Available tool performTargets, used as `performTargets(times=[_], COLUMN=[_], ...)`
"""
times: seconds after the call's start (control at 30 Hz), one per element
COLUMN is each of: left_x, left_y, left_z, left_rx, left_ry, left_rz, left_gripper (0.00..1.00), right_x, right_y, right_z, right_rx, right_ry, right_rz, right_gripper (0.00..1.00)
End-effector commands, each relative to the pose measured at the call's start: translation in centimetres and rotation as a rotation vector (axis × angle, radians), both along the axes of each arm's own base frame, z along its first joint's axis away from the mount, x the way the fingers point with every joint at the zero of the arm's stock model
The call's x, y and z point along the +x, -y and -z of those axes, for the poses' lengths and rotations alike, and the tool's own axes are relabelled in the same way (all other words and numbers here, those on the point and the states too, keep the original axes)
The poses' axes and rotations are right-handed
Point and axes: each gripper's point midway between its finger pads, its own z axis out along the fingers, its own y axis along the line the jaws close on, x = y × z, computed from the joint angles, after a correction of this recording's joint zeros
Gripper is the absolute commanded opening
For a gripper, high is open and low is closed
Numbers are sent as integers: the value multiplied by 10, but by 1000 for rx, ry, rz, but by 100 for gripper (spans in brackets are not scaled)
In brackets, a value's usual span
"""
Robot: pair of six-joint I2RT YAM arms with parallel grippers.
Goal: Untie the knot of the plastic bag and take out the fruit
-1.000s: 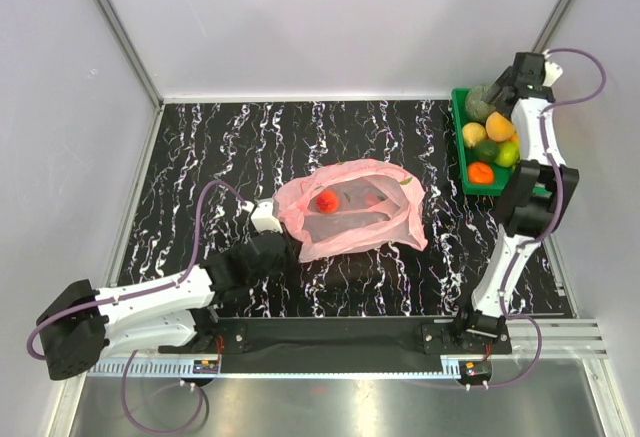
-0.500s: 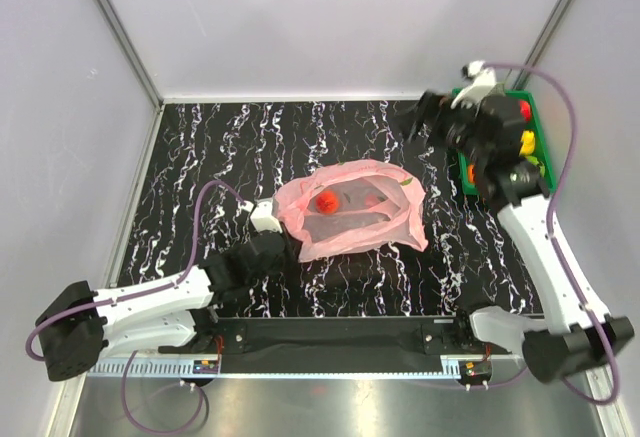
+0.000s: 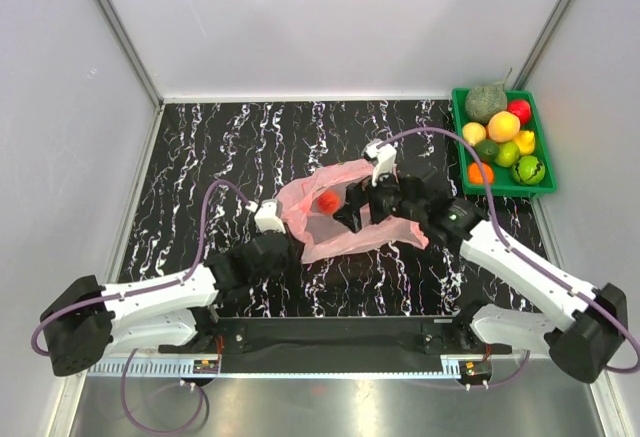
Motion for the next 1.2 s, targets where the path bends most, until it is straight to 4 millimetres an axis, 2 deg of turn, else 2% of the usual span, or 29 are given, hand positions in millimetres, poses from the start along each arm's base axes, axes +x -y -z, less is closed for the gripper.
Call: performTargets(times=[0.0, 0.07, 0.1, 0.17, 0.2, 0.27, 0.3, 0.33, 0.37, 0.4, 0.6, 0.63, 0.7, 0.73, 0.83, 1.0, 1.1, 1.17], left_x=[3, 3, 3, 3, 3, 3, 4, 4, 3, 3, 4, 4, 5, 5, 5, 6, 6, 6], left_y=[9, 8, 9, 9, 10, 12, 12, 12, 13, 13, 11, 11, 11, 12, 13, 14, 15, 16], left_z=[-5, -3, -4, -5, -5, -5, -4, -4, -4, -4, -7, -6, -5, -5, -3, -7, -10, -11], left_rx=[-46, -43, -46, -51, -51, -53, -51, -48, -49, -50, -49, -46, -42, -44, -47, -52, -52, -55], left_ry=[14, 8, 8, 11, 10, 8, 6, 4, 4, 4, 10, 9, 7, 6, 1, 8, 11, 12], left_rz=[7, 4, 3, 4, 5, 9, 10, 10, 11, 11, 6, 4, 4, 3, 5, 5, 8, 8], left_gripper=[0, 0, 0, 0, 0, 0, 0, 0, 0, 0, 0, 0, 0, 0, 0, 0, 0, 0], right_x=[31, 34, 37, 39, 37, 48, 57, 56, 65, 66, 72, 79, 81, 85, 92, 112, 119, 124], right_y=[-6, -14, -18, -23, -30, -27, -23, -25, -16, -15, 1, -7, -18, -27, -44, -58, -62, -66], right_z=[1, 11, 28, 44, 61, 78, 94, 102, 107, 118, 151, 146, 150, 142, 135, 141, 150, 149], right_rx=[-70, -107, -150, -185, -217, -256, -300, -310, -339, -363, -397, -360, -355, -321, -275, -286, -292, -277], right_ry=[109, 95, 70, 59, 44, 51, 53, 47, 56, 46, 31, 57, 66, 89, 121, 165, 178, 196], right_rz=[66, 60, 57, 66, 57, 133, 197, 190, 266, 278, 397, 395, 347, 333, 288, 299, 303, 312], right_gripper=[100, 100, 100, 100, 100, 100, 100, 100, 100, 100, 100, 99, 100, 100, 100, 100, 100, 100])
